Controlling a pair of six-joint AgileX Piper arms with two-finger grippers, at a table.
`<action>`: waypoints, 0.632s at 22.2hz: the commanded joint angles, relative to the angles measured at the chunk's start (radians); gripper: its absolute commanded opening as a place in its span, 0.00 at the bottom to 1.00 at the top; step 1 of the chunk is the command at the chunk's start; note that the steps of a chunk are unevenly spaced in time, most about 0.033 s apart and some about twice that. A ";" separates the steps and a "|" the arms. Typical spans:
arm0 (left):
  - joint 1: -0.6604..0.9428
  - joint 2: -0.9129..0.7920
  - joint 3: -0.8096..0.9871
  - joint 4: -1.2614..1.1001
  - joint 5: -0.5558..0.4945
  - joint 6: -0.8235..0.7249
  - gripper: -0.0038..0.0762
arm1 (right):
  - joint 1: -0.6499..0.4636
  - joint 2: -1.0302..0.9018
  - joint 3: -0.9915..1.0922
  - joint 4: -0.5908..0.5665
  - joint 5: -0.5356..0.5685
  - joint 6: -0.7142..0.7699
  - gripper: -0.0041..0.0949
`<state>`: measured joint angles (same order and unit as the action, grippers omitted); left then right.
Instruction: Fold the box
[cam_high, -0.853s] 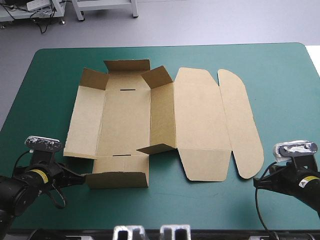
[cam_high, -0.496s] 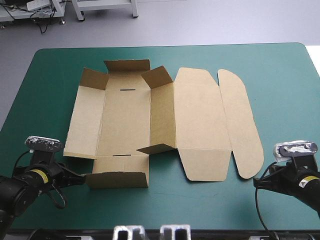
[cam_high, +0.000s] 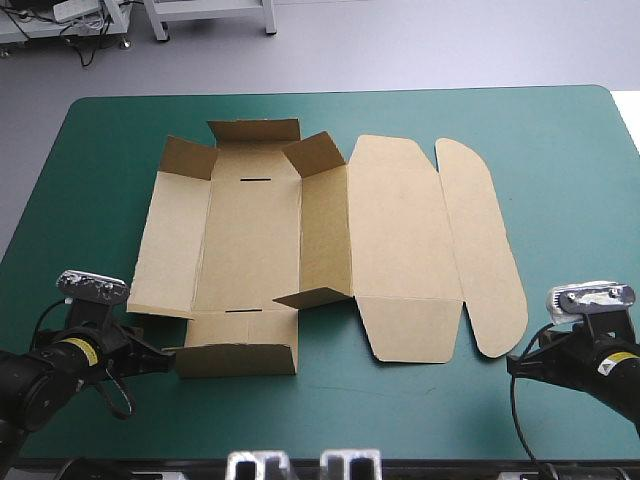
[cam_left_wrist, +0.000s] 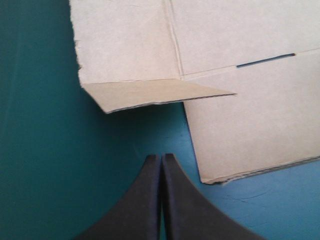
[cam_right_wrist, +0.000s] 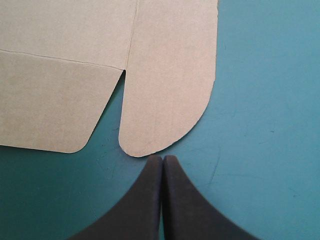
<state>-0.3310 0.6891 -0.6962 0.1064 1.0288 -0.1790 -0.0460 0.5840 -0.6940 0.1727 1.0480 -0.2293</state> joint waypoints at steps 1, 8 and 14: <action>0.001 0.034 -0.084 -0.044 -0.045 0.043 0.04 | 0.003 0.001 -0.025 0.005 -0.048 -0.004 0.02; 0.001 0.302 -0.307 -0.057 -0.104 0.208 0.05 | 0.003 0.001 -0.025 0.005 -0.048 -0.009 0.02; 0.179 0.622 -0.599 -0.459 -0.031 0.605 0.07 | 0.003 0.001 -0.025 0.005 -0.048 -0.009 0.02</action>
<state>-0.2207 1.2946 -1.2061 -0.1322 0.9879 0.2495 -0.0460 0.5840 -0.6940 0.1727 1.0480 -0.2293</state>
